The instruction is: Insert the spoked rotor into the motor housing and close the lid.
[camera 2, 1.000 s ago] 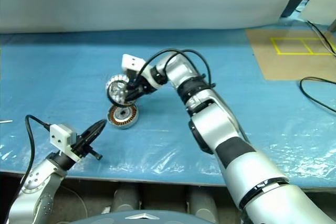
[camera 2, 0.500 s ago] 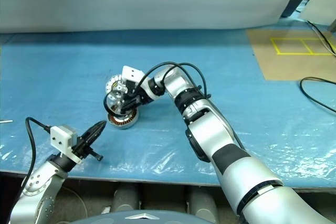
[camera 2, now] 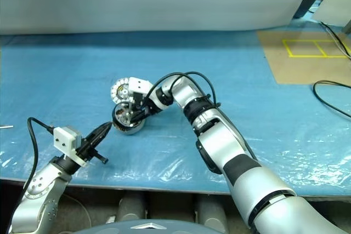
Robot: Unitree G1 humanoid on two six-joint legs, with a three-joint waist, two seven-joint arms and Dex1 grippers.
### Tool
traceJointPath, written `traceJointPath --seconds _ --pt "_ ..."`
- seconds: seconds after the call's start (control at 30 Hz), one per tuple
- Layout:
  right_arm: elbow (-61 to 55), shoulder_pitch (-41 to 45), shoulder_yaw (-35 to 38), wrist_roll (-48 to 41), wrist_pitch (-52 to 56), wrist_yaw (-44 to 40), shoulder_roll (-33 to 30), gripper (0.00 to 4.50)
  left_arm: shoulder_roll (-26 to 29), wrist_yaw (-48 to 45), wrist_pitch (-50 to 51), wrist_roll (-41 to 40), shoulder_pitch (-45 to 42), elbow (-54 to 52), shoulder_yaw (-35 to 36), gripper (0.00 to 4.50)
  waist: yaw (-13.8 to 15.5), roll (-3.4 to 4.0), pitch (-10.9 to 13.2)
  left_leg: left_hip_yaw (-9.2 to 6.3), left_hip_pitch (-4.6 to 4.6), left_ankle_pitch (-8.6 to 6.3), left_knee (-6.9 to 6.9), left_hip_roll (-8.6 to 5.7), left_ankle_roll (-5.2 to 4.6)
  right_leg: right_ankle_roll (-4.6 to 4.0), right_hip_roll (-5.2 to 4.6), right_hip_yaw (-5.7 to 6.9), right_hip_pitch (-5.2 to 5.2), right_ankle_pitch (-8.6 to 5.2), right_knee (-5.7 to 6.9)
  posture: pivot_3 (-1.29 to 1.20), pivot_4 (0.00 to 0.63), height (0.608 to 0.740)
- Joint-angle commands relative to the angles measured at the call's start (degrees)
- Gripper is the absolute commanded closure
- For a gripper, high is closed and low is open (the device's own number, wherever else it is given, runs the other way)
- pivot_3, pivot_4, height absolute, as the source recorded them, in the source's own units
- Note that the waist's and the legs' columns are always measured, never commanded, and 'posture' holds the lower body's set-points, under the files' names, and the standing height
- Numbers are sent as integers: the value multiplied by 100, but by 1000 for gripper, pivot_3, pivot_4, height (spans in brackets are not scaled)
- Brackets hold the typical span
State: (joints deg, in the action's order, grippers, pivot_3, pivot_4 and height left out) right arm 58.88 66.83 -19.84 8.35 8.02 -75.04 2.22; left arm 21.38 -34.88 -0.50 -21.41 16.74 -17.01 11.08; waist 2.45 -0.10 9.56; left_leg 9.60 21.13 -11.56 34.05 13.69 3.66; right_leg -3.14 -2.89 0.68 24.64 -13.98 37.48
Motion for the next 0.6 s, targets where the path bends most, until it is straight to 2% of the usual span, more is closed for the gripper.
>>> traceJointPath --seconds 0.03,0.53,0.6 --pt "-167 14 -21 7 -48 93 8 3008 69 -56 -61 -56 30 -78 86 4500 1 0 0 0 0 0 0 0 0 0 0 0 0 0 0 0 150 740" --pt "-37 136 -47 100 55 297 20 3008 138 -211 -248 19 -9 184 91 4500 1 0 0 0 -4 0 0 0 0 0 0 -1 -2 0 1 0 150 740" --pt "-31 142 -55 122 31 317 9 2267 133 -231 -292 31 -35 253 81 4500 1 0 0 0 -4 0 0 0 0 0 0 -1 -2 0 1 0 150 740"
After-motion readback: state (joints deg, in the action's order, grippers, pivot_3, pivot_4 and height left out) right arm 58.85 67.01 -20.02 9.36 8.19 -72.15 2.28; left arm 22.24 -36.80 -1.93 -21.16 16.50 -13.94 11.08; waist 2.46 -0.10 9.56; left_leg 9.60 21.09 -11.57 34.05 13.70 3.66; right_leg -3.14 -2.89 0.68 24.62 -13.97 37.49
